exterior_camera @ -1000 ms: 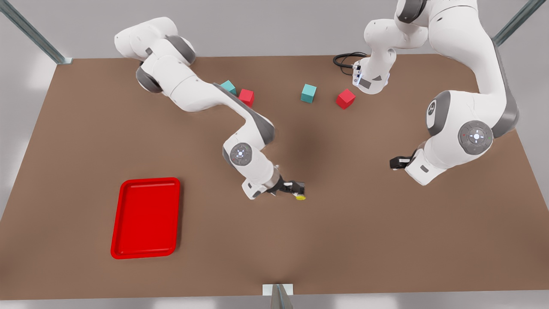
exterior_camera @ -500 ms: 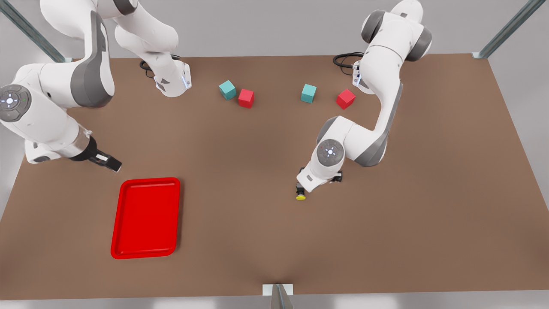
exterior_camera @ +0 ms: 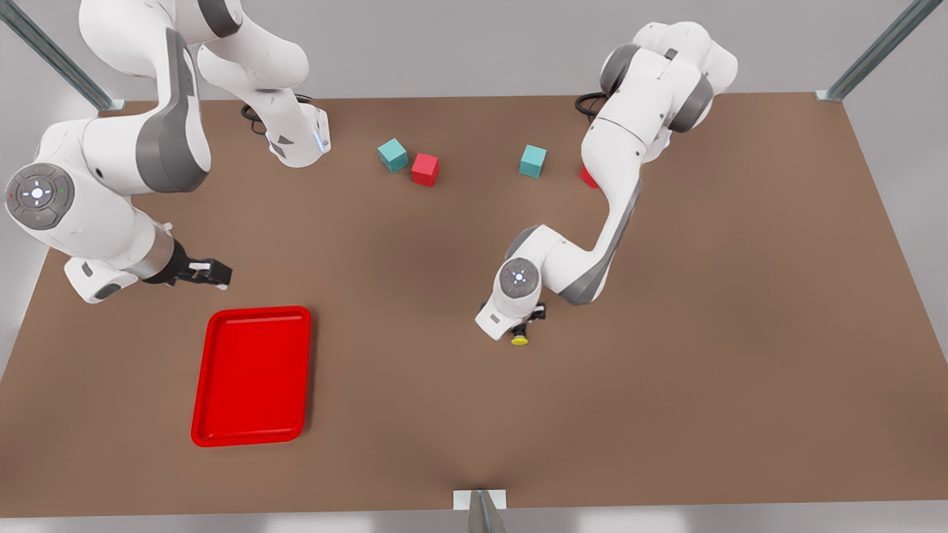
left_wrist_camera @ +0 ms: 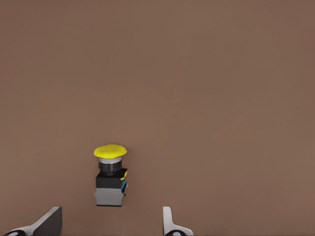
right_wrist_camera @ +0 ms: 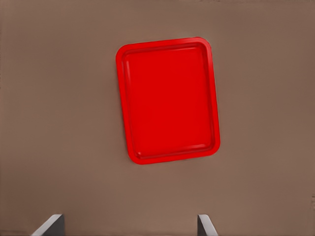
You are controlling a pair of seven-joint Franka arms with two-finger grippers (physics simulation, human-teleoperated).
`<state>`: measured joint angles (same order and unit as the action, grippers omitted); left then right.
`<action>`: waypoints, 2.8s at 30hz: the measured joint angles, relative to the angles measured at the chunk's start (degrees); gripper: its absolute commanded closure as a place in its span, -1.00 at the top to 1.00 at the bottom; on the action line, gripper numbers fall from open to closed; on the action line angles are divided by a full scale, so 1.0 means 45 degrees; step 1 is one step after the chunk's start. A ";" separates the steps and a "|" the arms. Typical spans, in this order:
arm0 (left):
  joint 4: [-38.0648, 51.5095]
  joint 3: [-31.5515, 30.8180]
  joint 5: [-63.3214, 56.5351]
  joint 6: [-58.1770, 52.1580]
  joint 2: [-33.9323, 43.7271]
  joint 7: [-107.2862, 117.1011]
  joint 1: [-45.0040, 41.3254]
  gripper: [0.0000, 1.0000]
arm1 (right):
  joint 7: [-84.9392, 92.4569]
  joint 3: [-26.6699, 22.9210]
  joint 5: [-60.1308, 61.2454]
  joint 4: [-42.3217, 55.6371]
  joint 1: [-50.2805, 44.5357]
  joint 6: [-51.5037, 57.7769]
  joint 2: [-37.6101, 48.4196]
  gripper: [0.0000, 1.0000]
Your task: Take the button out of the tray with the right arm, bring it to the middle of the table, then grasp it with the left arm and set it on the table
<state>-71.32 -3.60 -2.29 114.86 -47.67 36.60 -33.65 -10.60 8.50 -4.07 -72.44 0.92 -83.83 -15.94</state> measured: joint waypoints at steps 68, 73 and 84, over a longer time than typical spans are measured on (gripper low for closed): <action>0.0508 0.1670 -0.5260 -0.0354 0.0558 0.6947 0.0087 -0.49 | 0.2571 0.0321 -0.0969 -0.0023 0.0077 -0.1038 -0.0297 1.00; 0.0498 0.1847 -0.8884 -0.0978 -0.0775 1.0974 -0.1009 -0.49 | 0.2584 0.0320 -0.1019 -0.0060 -0.0032 -0.1060 -0.0424 1.00; 0.0516 0.2026 -1.0066 -0.3255 -0.2274 1.8075 -0.2389 -0.49 | 0.2604 0.0335 -0.1018 -0.0060 -0.0087 -0.1078 -0.0477 1.00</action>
<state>-69.00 5.52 -47.58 100.21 -57.90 117.93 -44.40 1.11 10.00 -8.65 -72.71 0.53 -88.68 -18.09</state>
